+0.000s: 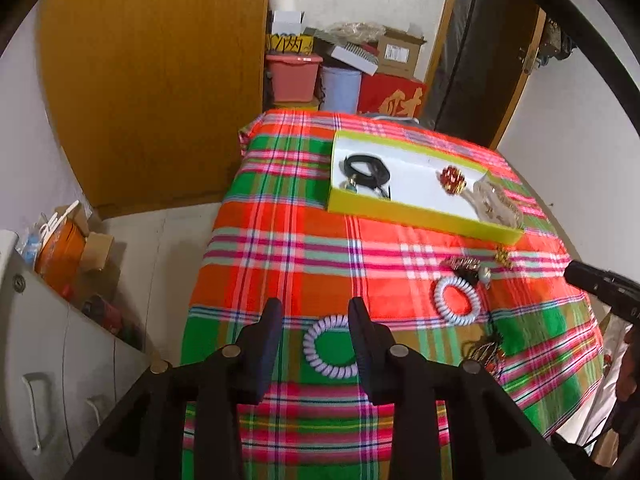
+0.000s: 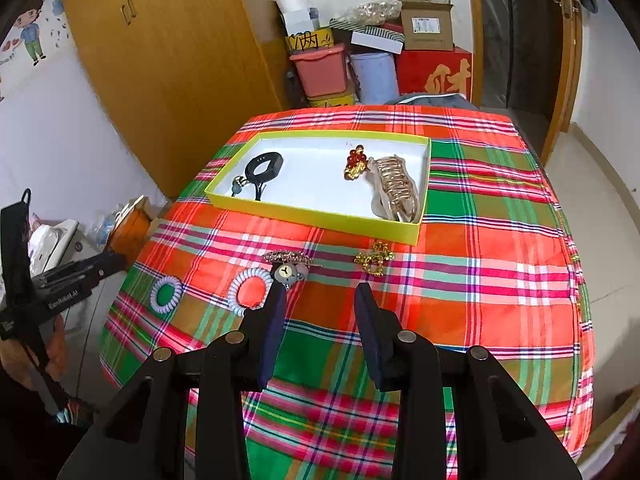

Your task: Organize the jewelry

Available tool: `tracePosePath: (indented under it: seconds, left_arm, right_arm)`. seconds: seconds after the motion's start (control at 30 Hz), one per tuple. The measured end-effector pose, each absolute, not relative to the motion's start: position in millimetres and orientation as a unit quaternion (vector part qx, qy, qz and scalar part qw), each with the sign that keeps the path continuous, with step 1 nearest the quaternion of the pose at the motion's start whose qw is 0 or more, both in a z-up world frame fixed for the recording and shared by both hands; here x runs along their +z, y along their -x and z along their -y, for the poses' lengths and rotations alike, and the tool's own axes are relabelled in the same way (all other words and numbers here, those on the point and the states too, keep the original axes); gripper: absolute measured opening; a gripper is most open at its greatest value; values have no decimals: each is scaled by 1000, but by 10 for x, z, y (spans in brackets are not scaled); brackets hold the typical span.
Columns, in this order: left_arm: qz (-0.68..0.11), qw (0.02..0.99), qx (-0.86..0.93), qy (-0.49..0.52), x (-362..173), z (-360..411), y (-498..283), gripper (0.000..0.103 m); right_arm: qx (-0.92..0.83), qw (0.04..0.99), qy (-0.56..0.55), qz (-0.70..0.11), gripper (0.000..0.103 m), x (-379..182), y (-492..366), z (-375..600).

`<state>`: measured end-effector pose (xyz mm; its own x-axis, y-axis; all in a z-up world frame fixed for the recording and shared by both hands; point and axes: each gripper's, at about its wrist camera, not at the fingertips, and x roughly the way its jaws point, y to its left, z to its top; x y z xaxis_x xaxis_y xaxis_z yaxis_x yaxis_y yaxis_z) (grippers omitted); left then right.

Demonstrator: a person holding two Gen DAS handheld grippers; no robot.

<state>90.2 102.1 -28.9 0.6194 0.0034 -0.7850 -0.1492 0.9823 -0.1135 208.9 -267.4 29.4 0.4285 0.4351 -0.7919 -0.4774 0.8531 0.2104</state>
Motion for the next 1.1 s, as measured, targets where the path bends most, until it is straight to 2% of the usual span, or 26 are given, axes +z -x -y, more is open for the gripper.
tracePosePath:
  seconds: [0.63,0.67,0.8,1.1]
  left_arm:
    - [-469,881,48,44,-860,-929,-1037,34]
    - [-468,881,48,42,-864,-923,-1039,33]
    - [-464,884,59,29,-869,-917,-1064,11]
    - [-461,885,55,34,-861,-901,-1144,9]
  right_arm:
    - [242,838,35,-488,36,-12,-2374,2635]
    - [239,838,35,-489,36,-32,-2406,2638]
    - [234,837,38,-493,36,-100,-2506,2622]
    - [215,832,47,-510,36,-360,-2743,2602]
